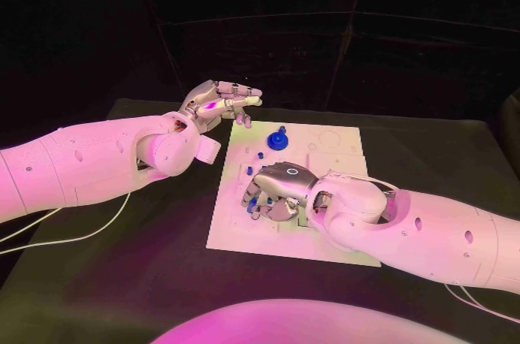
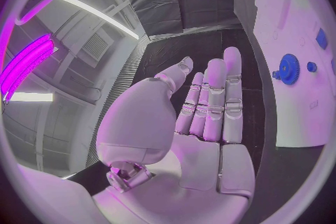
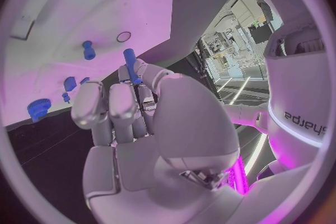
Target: Assemble the parts on the task board
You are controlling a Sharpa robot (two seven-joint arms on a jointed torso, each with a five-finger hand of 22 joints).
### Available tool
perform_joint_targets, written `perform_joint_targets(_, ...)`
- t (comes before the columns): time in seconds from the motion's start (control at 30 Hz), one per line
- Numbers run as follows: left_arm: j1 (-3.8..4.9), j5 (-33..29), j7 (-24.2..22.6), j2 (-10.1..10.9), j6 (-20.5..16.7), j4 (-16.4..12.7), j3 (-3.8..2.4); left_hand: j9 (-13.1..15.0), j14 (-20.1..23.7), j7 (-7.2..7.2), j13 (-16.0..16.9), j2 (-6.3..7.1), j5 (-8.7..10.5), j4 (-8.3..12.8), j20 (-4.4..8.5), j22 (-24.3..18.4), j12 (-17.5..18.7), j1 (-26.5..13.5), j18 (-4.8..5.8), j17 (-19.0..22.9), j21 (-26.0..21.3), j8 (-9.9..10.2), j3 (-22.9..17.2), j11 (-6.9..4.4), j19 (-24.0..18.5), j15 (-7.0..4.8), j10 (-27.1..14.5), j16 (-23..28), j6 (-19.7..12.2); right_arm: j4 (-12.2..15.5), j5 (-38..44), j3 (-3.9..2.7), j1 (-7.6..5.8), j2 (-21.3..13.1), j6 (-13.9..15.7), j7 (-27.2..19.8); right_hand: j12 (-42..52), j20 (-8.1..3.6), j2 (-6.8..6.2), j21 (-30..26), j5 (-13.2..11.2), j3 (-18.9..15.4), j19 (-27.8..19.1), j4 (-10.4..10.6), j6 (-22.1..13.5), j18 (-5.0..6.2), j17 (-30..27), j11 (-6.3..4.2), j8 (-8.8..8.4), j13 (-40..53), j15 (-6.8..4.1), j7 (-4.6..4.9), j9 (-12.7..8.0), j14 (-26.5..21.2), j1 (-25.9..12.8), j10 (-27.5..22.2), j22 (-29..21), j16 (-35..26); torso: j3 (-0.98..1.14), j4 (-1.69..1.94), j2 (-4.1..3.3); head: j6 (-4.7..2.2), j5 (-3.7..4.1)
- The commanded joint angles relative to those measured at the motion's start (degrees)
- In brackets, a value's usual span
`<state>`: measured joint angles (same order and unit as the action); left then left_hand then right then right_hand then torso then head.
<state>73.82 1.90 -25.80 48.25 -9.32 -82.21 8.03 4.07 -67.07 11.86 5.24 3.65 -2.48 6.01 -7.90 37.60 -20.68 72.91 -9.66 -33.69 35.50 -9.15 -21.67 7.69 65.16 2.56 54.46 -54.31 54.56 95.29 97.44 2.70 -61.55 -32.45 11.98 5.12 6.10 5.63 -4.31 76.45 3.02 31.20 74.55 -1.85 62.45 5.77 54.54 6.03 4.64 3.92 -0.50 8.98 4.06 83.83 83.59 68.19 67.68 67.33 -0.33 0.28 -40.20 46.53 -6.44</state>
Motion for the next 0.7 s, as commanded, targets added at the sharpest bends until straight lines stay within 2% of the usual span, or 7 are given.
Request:
perform_joint_targets(0.03,0.07,-0.2,-0.2,-0.1,0.6,0.0,-0.05,0.0,0.3,-0.05,0.1,-0.52,-0.29,0.0,-0.20,-0.1,-0.2,0.1,-0.81,0.1,-0.2,-0.2,0.4,-0.06,0.1,-0.04,-0.2,-0.4,-0.5,-0.6,1.9,0.02,0.09,0.4,-2.1,-0.6,-0.2,0.28,-0.48,0.1,0.2,0.2,0.0,-0.1,-0.1,-0.55,-0.1,-1.13,-0.22,0.0,0.41,0.29,-0.1,0.7,-0.2,1.3,-0.1,0.3,-0.02,-0.01,-0.01,0.28,-0.29)
perform_joint_targets(0.7,0.07,-0.2,-0.2,0.0,0.7,0.1,-0.05,0.0,0.3,-0.05,0.1,-0.52,-0.29,0.0,-0.20,-0.1,-0.2,0.1,-0.81,0.1,-0.2,-0.2,0.4,-0.06,0.1,-0.04,-0.2,-0.4,-0.5,-0.5,2.9,0.08,0.33,0.0,-4.7,-0.5,-0.2,0.35,-0.51,0.2,0.2,0.2,0.0,-0.1,-0.1,-0.56,-0.1,-1.09,-0.23,0.0,0.47,0.33,0.0,0.6,-0.4,1.3,0.0,0.3,0.01,-0.06,0.03,0.98,-0.78)
